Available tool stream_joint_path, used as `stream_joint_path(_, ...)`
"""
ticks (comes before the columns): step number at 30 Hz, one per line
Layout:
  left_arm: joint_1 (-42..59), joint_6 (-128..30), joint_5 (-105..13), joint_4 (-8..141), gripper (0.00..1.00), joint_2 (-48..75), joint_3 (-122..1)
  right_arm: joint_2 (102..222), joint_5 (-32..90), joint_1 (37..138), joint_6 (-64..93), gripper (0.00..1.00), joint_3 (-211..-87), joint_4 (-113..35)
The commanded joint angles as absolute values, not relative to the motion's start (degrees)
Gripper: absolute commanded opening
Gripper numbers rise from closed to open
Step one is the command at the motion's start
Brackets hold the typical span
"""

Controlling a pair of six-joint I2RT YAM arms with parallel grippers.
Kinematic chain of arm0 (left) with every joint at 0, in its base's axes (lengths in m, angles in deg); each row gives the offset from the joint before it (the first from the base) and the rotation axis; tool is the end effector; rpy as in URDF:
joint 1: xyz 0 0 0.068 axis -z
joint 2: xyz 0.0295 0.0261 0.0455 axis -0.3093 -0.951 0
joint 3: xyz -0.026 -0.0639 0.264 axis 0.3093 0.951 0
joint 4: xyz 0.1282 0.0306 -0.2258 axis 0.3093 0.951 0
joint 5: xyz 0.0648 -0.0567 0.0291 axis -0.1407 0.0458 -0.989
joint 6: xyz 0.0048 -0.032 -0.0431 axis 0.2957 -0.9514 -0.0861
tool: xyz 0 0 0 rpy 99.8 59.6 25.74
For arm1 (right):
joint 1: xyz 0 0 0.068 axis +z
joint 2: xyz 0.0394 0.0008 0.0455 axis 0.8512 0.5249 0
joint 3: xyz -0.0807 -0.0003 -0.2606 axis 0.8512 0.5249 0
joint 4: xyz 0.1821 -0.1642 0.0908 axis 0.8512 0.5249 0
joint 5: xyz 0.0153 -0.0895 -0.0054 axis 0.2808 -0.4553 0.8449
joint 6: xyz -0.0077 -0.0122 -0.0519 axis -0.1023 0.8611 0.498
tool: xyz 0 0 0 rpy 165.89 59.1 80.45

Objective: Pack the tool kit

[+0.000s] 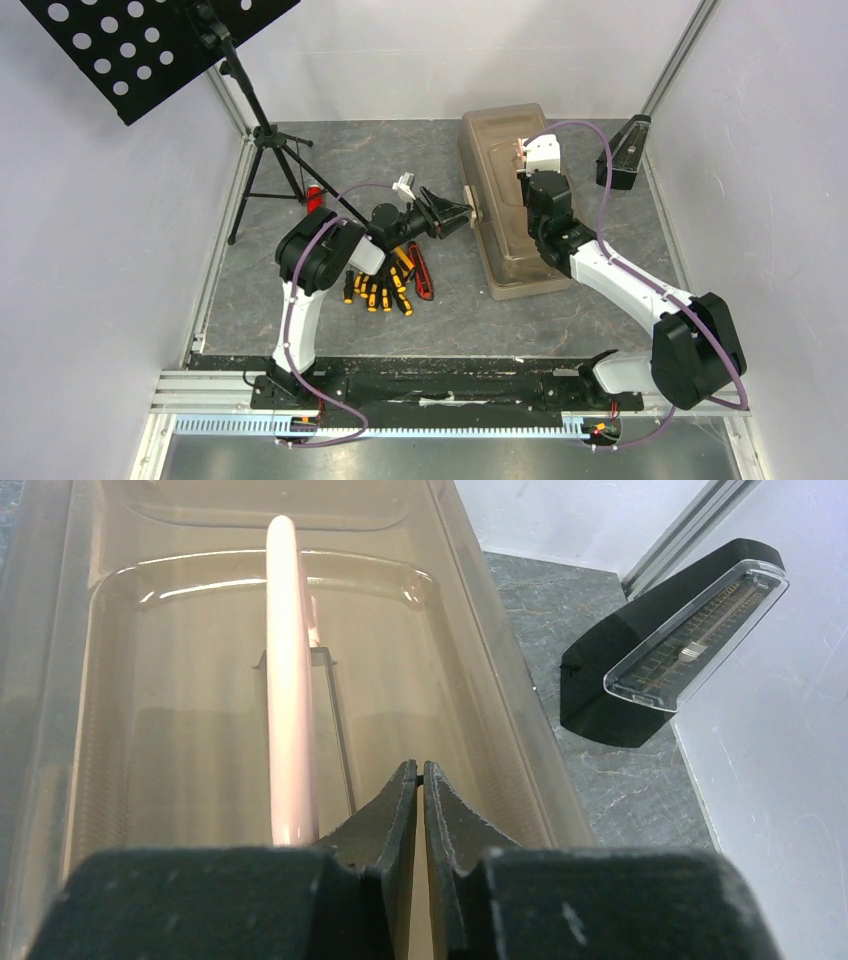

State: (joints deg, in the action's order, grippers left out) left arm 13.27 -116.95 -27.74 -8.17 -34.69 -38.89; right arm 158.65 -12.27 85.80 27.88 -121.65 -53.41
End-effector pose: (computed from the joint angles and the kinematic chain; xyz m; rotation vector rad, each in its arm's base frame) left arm 0.3338 -0.2216 0.1236 -0.3241 1.8176 -1.8198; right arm 0.2812 0.1239 0.2740 -0.1312 1.8055 -0.2838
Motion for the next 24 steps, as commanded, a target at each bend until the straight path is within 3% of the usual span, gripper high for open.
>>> stream_joint_path(1, 12.74, -114.40, -25.72, -12.17, 0.72, -37.18, -42.78, 166.84, 2.32, 87.34, 24.91, 0.11, -114.44, -24.63)
stream_joint_path(13, 12.74, -115.87, -25.24, -12.76, 0.73, -41.51, -46.63, 167.38, 5.43, 86.48, 25.17, 0.11, -114.45, -24.49)
stream_joint_path(24, 12.35, -117.63, -25.24, -16.41, 0.79, -38.56, -43.71, 169.44, 20.23, 73.16, 24.43, 0.12, -114.51, -24.55)
